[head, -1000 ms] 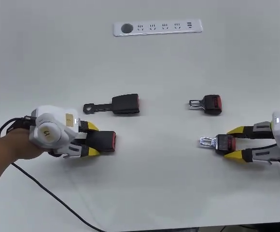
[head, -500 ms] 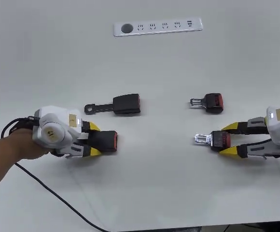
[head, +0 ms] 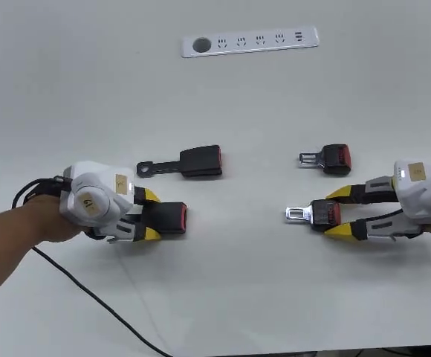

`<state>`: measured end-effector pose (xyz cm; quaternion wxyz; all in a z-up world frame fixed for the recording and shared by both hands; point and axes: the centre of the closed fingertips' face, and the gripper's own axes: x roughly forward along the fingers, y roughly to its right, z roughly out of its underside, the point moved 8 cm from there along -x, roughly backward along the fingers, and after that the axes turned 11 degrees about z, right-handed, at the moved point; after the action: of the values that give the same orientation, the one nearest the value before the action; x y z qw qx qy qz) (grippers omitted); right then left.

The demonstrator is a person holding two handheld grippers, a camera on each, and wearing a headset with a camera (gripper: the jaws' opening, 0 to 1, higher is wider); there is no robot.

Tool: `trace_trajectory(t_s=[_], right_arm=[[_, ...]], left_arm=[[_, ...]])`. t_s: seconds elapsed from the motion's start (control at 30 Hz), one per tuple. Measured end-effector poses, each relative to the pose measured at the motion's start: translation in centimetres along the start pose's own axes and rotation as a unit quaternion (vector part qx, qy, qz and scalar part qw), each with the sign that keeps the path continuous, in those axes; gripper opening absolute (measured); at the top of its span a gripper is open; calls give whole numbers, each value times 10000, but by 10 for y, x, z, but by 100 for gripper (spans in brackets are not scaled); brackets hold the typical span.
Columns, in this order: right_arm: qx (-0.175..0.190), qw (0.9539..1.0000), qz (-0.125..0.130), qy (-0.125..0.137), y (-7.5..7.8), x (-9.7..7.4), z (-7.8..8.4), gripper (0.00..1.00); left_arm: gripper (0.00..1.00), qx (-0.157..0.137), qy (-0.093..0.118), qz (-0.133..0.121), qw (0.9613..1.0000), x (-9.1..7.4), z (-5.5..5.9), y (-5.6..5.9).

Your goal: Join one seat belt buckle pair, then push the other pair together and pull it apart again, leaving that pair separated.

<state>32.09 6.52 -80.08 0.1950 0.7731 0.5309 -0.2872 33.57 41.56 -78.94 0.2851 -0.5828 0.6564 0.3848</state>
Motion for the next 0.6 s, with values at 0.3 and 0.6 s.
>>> trace_trajectory(t_s=[0.3, 0.6], right_arm=[[-19, 9998, -104, 175, -3, 14, -9, 34], [-51, 9991, -223, 362, -9, 30, -21, 34]], left_arm=[[34, -42, -39, 11, 10000, 1, 3, -3], [34, -38, -85, 43, 9999, 1, 5, -5]])
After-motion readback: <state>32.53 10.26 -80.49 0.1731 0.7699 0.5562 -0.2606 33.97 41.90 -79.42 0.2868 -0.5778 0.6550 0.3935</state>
